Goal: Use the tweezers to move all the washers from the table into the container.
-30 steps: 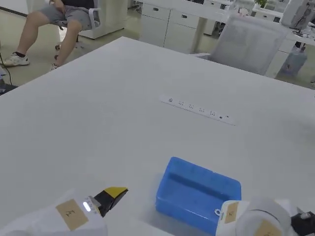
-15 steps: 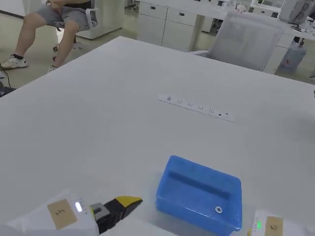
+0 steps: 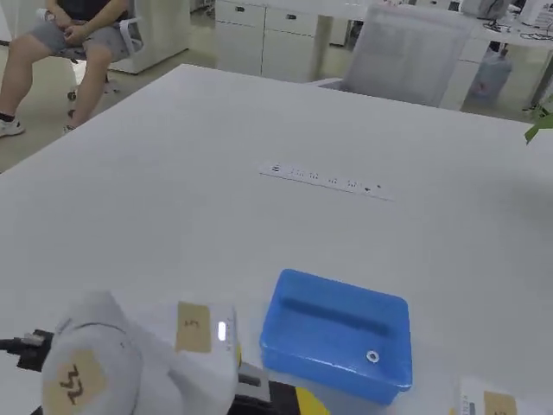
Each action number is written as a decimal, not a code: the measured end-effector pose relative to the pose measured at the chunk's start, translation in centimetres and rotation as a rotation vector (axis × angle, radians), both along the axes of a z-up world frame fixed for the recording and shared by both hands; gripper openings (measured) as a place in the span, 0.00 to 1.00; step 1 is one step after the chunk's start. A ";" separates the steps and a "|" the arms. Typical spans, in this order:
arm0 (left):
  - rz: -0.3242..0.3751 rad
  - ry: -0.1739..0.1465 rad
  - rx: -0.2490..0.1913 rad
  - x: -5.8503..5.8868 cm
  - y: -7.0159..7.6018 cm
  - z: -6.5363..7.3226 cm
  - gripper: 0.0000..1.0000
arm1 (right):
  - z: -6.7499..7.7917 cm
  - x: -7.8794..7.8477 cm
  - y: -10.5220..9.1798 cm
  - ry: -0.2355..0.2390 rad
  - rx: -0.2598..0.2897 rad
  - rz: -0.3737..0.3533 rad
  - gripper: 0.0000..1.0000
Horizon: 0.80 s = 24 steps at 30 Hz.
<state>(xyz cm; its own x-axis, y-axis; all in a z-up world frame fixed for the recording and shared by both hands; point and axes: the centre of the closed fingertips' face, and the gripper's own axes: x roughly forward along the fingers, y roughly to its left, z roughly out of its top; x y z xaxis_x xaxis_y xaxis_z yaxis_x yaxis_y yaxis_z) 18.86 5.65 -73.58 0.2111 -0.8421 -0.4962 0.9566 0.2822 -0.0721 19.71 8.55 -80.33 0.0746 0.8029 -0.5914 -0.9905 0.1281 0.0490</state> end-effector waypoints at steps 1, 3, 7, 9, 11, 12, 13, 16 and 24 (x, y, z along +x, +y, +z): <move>-0.035 -0.005 0.038 0.0 -0.3 -0.6 0.07 | 0.0 0.0 0.0 0.000 0.001 0.002 0.03; -0.056 -0.012 0.072 0.2 -0.6 -1.2 0.06 | -0.1 0.1 -0.1 -0.004 -0.001 0.008 0.03; -0.077 -0.015 0.082 0.5 -1.3 -1.7 0.12 | -0.1 0.0 -0.1 0.001 -0.006 0.026 0.03; -0.116 0.022 0.092 0.0 -1.5 -2.1 0.03 | -0.2 -0.3 -0.1 -0.007 -0.012 0.063 0.03; -0.119 0.017 0.096 0.4 -1.5 -2.1 0.00 | -0.6 -0.3 -0.1 -0.028 -0.033 0.073 0.04; -0.110 0.035 0.090 0.5 -1.6 -2.1 0.00 | -0.8 -0.4 -0.2 -0.027 -0.043 0.081 0.04; -0.112 0.048 0.087 0.5 -1.7 -2.1 0.00 | -0.9 -0.4 -0.3 -0.032 -0.045 0.085 0.05; -0.120 0.055 0.093 0.7 -1.8 -2.1 0.00 | -1.3 -0.2 -0.8 0.006 -0.066 0.072 0.07; -0.159 0.036 0.121 1.4 -1.8 -2.2 0.00 | -2.1 0.3 -2.2 0.012 -0.134 0.105 0.07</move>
<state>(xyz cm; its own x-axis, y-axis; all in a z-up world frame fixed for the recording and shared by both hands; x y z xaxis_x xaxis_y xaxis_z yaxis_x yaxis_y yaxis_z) 20.29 3.82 -75.79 0.0606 -0.7969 -0.6010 0.9872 0.1367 -0.0817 20.06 6.33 -82.44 -0.0131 0.7197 -0.6942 -0.9982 0.0307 0.0506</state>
